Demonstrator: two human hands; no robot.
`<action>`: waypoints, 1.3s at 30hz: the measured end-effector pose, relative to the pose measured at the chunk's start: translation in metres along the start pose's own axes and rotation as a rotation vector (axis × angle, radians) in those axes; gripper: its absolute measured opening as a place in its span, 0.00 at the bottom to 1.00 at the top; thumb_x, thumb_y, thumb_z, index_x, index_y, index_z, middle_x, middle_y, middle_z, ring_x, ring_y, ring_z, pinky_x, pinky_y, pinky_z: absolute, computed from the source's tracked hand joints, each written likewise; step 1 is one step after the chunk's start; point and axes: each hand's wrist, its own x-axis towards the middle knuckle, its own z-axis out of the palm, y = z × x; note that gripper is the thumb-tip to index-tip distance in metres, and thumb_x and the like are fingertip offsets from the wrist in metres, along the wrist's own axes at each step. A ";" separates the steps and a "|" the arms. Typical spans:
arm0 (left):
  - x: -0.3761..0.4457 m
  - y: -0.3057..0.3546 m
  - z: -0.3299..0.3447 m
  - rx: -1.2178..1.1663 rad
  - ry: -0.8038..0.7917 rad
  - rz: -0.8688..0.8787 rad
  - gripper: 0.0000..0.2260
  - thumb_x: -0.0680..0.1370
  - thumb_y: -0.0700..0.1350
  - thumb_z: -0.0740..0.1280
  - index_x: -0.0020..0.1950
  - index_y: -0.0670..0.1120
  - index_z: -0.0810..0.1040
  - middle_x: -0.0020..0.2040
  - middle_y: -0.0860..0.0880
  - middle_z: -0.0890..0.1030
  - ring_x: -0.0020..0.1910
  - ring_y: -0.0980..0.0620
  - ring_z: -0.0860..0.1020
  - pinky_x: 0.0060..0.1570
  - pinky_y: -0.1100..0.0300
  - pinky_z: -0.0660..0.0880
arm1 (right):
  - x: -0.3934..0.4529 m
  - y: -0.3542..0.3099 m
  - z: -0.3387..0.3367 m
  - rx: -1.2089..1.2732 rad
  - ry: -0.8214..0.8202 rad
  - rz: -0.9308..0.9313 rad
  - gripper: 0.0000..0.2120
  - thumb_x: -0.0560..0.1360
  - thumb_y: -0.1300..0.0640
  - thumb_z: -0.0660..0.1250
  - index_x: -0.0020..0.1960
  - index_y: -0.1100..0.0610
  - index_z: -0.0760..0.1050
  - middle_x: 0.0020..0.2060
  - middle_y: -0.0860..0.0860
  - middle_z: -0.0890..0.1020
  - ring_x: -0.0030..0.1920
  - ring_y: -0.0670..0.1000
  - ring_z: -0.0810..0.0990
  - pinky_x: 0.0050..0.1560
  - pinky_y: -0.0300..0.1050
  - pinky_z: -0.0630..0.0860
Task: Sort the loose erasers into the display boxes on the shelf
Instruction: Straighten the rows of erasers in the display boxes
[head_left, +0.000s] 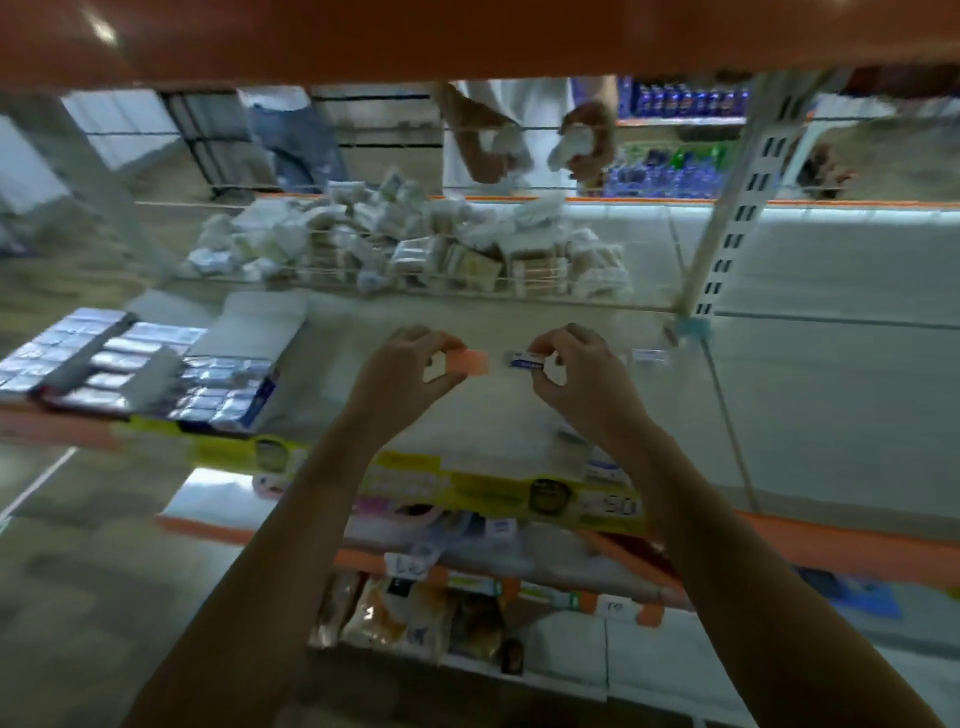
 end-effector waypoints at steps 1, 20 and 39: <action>-0.011 -0.011 -0.011 0.006 0.008 -0.015 0.13 0.72 0.43 0.72 0.56 0.44 0.80 0.48 0.46 0.79 0.41 0.53 0.73 0.43 0.57 0.72 | 0.003 -0.014 0.008 0.005 -0.003 -0.022 0.11 0.72 0.60 0.67 0.55 0.58 0.77 0.50 0.52 0.77 0.52 0.51 0.74 0.48 0.37 0.66; -0.110 -0.227 -0.147 0.012 -0.021 -0.210 0.15 0.74 0.50 0.70 0.60 0.49 0.78 0.57 0.50 0.78 0.55 0.50 0.74 0.49 0.55 0.73 | 0.067 -0.219 0.184 0.020 -0.087 -0.074 0.11 0.71 0.60 0.68 0.53 0.57 0.76 0.48 0.52 0.79 0.51 0.52 0.74 0.45 0.41 0.66; -0.060 -0.292 -0.135 -0.080 -0.033 -0.108 0.16 0.73 0.50 0.71 0.61 0.50 0.78 0.57 0.53 0.79 0.57 0.54 0.71 0.53 0.54 0.72 | 0.107 -0.215 0.214 -0.281 -0.199 -0.100 0.08 0.71 0.59 0.66 0.50 0.55 0.79 0.45 0.51 0.80 0.51 0.53 0.73 0.52 0.45 0.70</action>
